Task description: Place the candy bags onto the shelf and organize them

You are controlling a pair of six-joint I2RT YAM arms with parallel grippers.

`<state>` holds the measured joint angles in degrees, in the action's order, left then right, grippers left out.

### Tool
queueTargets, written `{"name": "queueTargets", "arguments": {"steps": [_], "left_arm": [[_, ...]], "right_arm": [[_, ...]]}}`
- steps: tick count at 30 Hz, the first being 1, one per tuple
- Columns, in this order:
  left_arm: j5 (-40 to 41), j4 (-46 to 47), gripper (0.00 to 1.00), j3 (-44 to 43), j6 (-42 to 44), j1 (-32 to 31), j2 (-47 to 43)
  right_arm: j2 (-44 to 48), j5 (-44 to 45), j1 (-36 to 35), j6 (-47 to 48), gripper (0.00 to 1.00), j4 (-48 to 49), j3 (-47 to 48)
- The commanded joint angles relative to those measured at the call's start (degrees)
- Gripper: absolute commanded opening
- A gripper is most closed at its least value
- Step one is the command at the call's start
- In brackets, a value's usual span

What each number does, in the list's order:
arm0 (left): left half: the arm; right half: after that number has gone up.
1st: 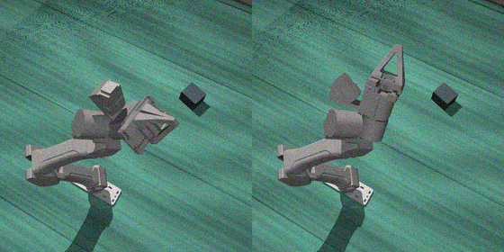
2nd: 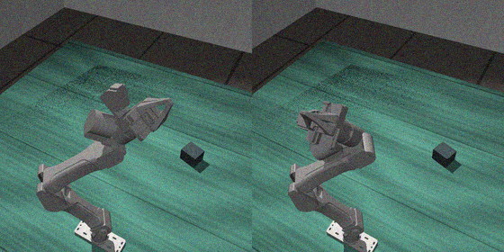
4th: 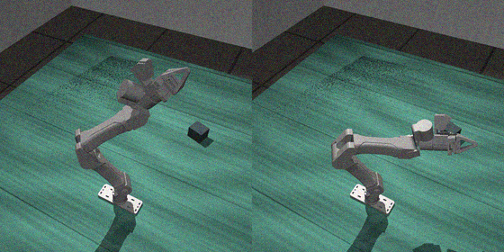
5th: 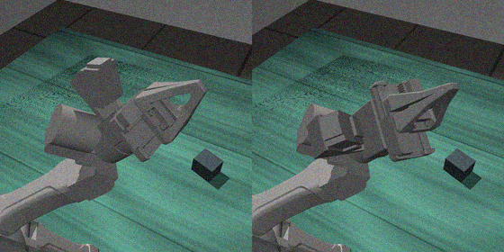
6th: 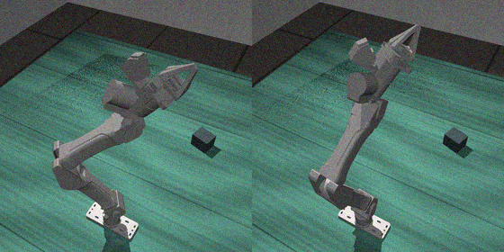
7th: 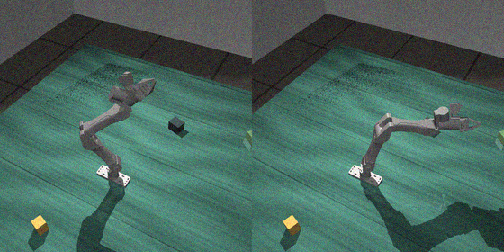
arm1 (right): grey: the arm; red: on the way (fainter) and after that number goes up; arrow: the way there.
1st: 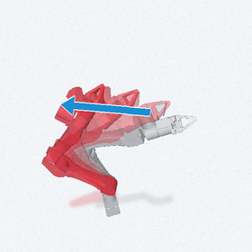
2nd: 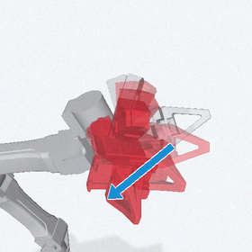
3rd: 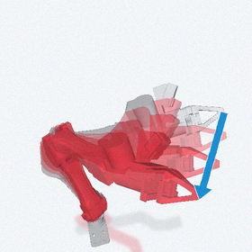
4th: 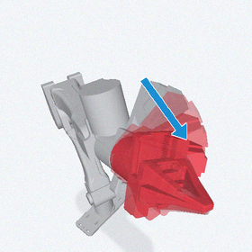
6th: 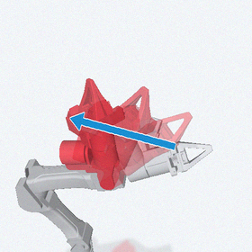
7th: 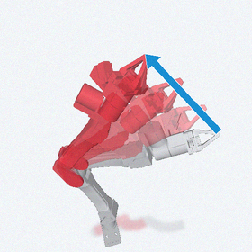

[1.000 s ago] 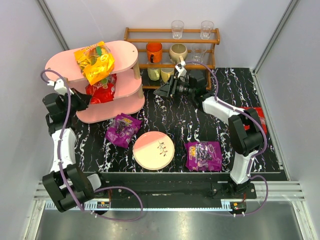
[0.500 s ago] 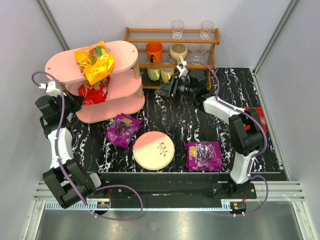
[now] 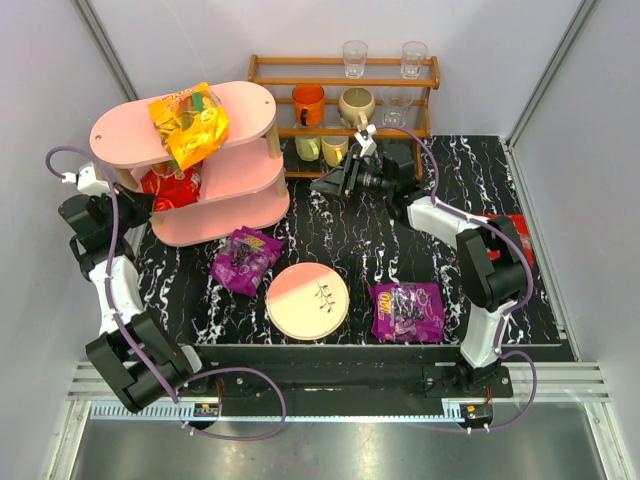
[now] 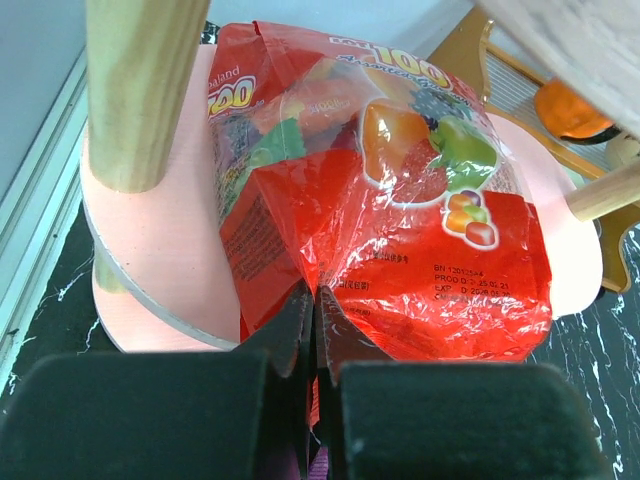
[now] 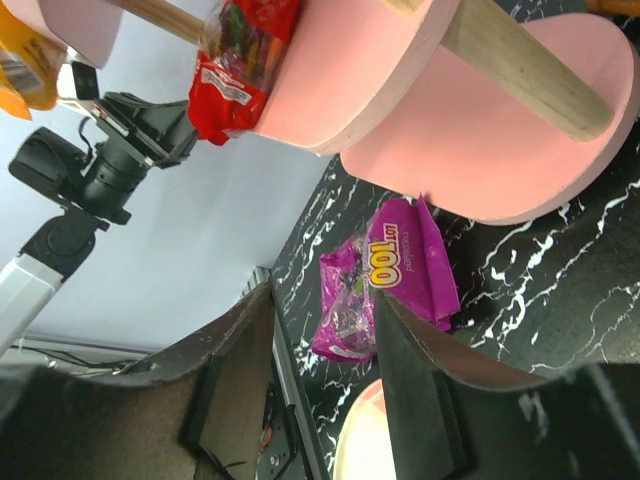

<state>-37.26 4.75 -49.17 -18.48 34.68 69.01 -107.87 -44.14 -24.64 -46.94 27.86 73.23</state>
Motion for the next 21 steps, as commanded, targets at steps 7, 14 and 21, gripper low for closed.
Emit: {"name": "queueTargets", "arguments": {"steps": [7, 14, 21], "left_arm": [[4.38, 5.17, 0.00, -1.81, -1.64, 1.27, -0.19], [3.86, 6.41, 0.00, -2.60, -2.88, 1.27, 1.30], [2.54, 7.20, 0.33, -1.02, -4.11, 1.27, -0.28]], "right_arm": [[-0.76, -2.00, 1.00, -1.93, 0.53, 5.89, -0.72], [-0.58, -1.83, 1.44, -1.67, 0.53, 5.54, -1.07], [-0.06, -2.00, 1.88, -1.58, 0.54, 5.37, -1.34]]}}
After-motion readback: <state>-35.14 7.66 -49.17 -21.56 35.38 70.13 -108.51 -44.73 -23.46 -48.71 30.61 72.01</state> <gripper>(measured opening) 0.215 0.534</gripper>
